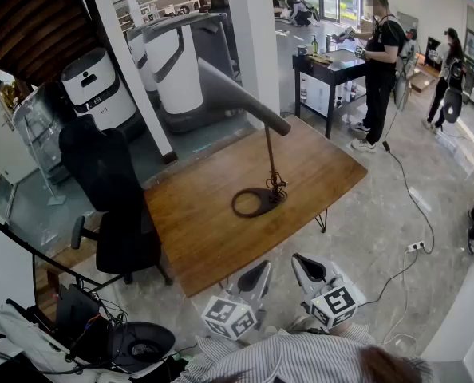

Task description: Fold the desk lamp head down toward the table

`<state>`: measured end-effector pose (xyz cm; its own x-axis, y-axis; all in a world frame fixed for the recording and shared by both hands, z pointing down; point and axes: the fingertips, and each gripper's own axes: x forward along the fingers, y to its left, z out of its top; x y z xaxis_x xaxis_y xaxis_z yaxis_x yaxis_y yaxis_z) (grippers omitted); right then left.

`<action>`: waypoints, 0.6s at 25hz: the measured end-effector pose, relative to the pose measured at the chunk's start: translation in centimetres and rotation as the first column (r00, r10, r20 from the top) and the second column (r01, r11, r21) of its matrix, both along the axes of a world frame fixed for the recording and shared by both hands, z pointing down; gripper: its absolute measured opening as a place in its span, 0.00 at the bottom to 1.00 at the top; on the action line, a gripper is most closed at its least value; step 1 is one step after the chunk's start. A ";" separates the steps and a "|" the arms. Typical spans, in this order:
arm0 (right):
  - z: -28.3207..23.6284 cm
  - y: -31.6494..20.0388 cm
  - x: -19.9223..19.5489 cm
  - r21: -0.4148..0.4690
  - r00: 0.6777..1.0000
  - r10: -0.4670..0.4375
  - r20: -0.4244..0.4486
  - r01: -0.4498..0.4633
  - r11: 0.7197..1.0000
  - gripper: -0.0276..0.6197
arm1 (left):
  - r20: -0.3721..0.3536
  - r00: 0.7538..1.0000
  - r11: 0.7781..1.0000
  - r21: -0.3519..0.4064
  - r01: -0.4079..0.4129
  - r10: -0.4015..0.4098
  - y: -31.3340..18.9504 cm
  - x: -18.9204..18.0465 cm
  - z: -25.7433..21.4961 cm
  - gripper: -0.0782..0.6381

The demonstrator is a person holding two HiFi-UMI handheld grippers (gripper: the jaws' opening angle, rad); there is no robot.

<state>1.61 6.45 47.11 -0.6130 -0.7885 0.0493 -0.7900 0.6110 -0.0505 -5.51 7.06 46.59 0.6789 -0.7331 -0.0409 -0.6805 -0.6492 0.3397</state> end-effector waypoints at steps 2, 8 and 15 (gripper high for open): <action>0.1 -0.1 0.2 -0.002 1.000 0.002 0.001 -0.002 1.000 0.04 | 0.006 1.000 1.000 0.012 -0.001 0.001 0.1 0.2 -0.2 0.12; -0.2 -0.6 0.3 0.008 1.000 -0.002 -0.009 0.002 1.000 0.04 | 0.003 1.000 1.000 0.012 0.018 -0.018 -0.2 -0.1 -0.3 0.12; -0.5 -0.5 1.2 0.003 1.000 0.016 0.000 -0.016 1.000 0.04 | 0.015 1.000 1.000 0.017 0.013 -0.013 -0.6 0.9 -0.6 0.12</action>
<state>2.78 5.95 46.66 -0.6001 -0.7986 0.0465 -0.7999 0.5982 -0.0485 -4.58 6.45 46.00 0.6702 -0.7409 -0.0432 -0.6937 -0.6461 0.3182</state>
